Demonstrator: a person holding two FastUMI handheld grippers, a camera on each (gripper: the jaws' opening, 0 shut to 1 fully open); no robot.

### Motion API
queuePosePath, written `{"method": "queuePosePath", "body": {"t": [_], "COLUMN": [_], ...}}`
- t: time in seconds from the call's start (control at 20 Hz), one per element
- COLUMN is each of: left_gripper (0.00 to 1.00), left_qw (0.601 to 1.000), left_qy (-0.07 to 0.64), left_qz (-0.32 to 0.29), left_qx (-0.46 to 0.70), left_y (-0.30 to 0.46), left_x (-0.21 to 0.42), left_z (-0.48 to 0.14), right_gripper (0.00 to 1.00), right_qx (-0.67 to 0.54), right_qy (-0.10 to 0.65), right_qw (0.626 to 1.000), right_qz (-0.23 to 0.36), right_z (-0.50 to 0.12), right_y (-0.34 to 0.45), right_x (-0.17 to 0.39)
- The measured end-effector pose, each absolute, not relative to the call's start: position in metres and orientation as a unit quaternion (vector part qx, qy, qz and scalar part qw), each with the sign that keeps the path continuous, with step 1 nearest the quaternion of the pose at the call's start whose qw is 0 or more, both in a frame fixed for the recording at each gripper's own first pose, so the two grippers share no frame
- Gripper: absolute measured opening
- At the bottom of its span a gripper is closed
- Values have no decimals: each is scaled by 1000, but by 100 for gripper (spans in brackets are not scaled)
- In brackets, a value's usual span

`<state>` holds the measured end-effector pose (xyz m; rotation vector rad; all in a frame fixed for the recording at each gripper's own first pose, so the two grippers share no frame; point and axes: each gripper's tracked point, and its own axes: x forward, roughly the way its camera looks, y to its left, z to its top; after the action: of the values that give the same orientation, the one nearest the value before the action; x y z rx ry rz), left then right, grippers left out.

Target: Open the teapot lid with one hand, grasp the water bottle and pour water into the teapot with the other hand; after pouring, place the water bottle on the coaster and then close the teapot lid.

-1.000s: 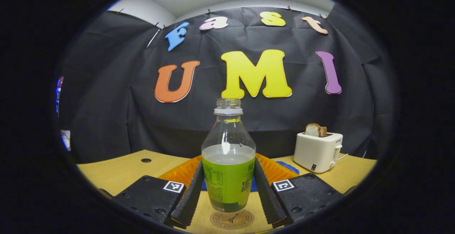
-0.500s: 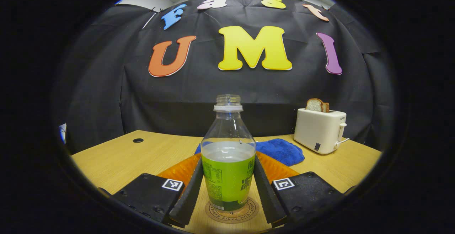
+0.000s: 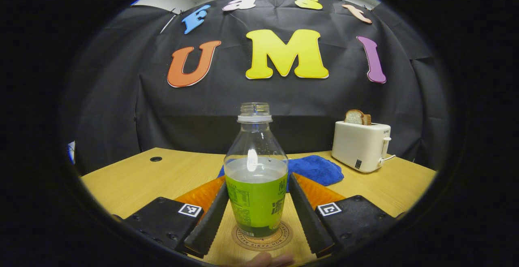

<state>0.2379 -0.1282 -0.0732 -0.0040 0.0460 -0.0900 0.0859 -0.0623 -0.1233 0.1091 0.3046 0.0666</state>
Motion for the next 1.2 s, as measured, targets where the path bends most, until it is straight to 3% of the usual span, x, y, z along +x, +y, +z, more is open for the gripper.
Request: {"method": "queuePosePath", "body": {"t": [0.55,0.85,1.2], "left_gripper": [94,93,94], "left_qw": [997,997,1000], "left_qy": [-27,-67,-27], "left_qz": [-69,-28,-4], "left_qx": [8,33,-9], "left_y": [-106,-59,-33], "left_x": [180,132,107], "left_z": [-19,5,-24], "right_gripper": [0,0,1], "right_qx": [83,44,22], "right_qy": [136,121,128], "right_qw": [969,971,972], "right_qz": [189,203,198], "right_z": [-113,-117,-125], "right_y": [57,83,92], "right_x": [106,109,114]}}
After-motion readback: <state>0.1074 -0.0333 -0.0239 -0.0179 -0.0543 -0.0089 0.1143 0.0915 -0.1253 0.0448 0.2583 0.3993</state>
